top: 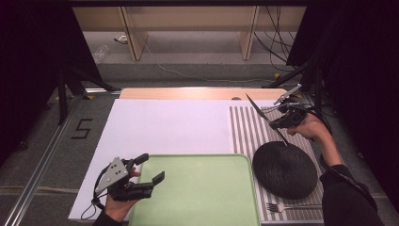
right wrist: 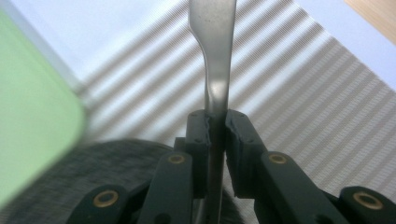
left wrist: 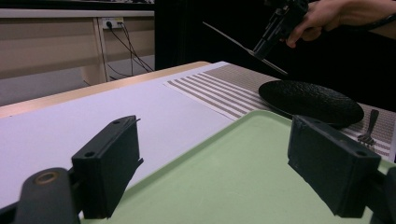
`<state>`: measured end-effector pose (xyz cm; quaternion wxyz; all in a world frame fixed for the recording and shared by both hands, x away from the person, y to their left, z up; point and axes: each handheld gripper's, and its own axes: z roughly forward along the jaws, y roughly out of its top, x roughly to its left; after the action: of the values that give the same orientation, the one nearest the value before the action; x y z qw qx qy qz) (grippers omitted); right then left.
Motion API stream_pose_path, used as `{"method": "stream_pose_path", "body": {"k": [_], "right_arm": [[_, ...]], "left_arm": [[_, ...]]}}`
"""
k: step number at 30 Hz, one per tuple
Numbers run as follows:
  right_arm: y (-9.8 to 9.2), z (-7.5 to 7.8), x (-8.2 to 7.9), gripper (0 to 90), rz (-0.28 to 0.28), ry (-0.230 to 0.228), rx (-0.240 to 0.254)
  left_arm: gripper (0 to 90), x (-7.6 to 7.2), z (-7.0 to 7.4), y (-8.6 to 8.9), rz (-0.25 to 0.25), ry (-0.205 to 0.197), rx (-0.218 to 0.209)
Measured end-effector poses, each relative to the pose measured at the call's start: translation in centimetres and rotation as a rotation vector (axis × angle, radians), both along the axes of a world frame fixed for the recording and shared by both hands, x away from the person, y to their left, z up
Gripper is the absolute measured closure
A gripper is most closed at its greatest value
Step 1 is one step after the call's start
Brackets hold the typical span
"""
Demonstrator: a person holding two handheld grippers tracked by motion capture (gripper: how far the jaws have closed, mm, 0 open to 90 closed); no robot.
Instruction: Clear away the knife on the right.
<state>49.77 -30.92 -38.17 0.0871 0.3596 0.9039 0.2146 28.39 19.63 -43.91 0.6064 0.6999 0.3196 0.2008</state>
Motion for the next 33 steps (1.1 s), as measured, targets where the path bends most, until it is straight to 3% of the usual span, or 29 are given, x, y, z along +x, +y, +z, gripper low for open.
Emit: {"method": "stream_pose_path", "body": {"k": [1, 2, 5, 9, 14, 18, 22, 27, 33], "right_arm": [[0.0, 0.0, 0.0, 80.3, 0.0, 0.0, 0.0], [0.1, 0.2, -0.5, 80.3, -0.002, -0.001, 0.07], [0.3, 0.3, -1.5, 80.3, 0.011, -0.015, 0.174], [0.9, 0.3, -2.6, 80.3, 0.014, -0.027, 0.259], [1.8, 0.3, -3.7, 80.3, 0.026, -0.044, 0.282], [2.5, 0.3, -4.9, 80.4, 0.036, -0.045, 0.34], [3.0, 0.2, -5.9, 80.4, 0.053, -0.051, 0.354], [4.1, 0.3, -7.6, 80.4, 0.08, -0.051, 0.406], [5.5, 0.7, -8.9, 80.3, 0.108, -0.065, 0.405]], "left_arm": [[16.5, 0.0, 0.0, 0.0, 0.0, 0.001, 0.001], [16.5, 0.0, 0.0, 0.0, 0.0, 0.001, 0.003], [16.5, 0.0, 0.0, 0.0, 0.0, 0.0, 0.004], [16.5, 0.0, 0.0, 0.0, 0.001, 0.001, 0.004], [16.5, 0.0, 0.0, 0.0, 0.001, 0.0, 0.003], [16.5, 0.0, 0.0, 0.0, 0.001, -0.001, 0.002], [16.5, 0.0, 0.0, 0.0, 0.0, -0.003, 0.005], [16.5, 0.0, 0.0, 0.0, -0.003, -0.009, 0.002], [16.4, 0.0, 0.0, 0.0, -0.006, -0.014, 0.013]]}}
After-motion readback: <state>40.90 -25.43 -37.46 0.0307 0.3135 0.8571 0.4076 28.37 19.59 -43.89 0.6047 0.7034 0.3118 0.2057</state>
